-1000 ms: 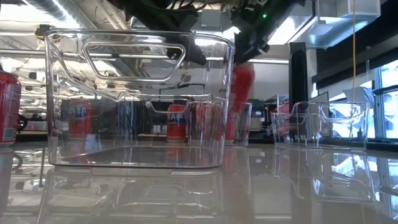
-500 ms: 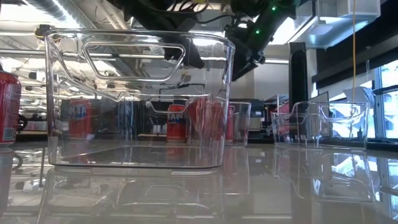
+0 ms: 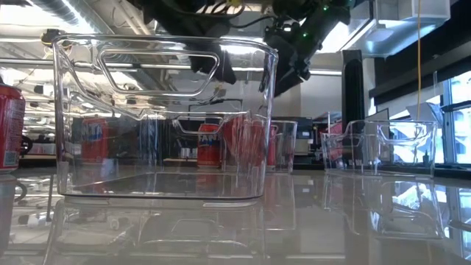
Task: Sort soda cans
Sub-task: Put the red-black soda can into the top left transparent bin
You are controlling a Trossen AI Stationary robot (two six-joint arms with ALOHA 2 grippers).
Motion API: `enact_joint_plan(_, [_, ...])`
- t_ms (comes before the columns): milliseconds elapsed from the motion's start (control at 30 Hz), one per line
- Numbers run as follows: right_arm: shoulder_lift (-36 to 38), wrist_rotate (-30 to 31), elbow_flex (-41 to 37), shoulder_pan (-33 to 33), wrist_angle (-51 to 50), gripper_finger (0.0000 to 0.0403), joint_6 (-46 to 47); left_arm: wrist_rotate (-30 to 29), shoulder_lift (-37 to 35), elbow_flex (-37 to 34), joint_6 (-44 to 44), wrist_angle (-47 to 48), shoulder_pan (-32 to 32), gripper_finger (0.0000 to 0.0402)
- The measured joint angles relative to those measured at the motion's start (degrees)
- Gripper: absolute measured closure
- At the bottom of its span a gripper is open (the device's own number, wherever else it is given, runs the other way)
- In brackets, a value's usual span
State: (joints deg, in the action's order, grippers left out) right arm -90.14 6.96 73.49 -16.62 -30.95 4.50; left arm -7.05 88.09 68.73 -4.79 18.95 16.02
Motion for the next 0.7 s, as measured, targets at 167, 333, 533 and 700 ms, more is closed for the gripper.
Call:
enact_joint_plan(167, [-2.62, 3.8, -0.07, -0.02, 1.63, 0.0093, -0.71, 0.01, 1.17, 0.04, 0.51, 3.69, 0.14, 0.0361])
enact_joint_plan(333, [-5.08, 7.43, -0.07, -0.53, 3.79, 0.012, -2.0, 0.03, 4.34, 0.04, 0.43, 3.99, 0.43, 0.0361])
enact_joint_plan(533, [-8.48, 5.65, -0.08, -2.69, 3.96, 0.0191, -1.99, 0.01, 7.06, 0.02, 0.29, 1.96, 0.97, 0.0361])
enact_joint_plan(700, [-10.26, 1.72, -0.09, -4.15, 5.24, 0.0272, -2.24, 0.02, 7.21, 0.04, 0.29, 1.31, 0.93, 0.0361])
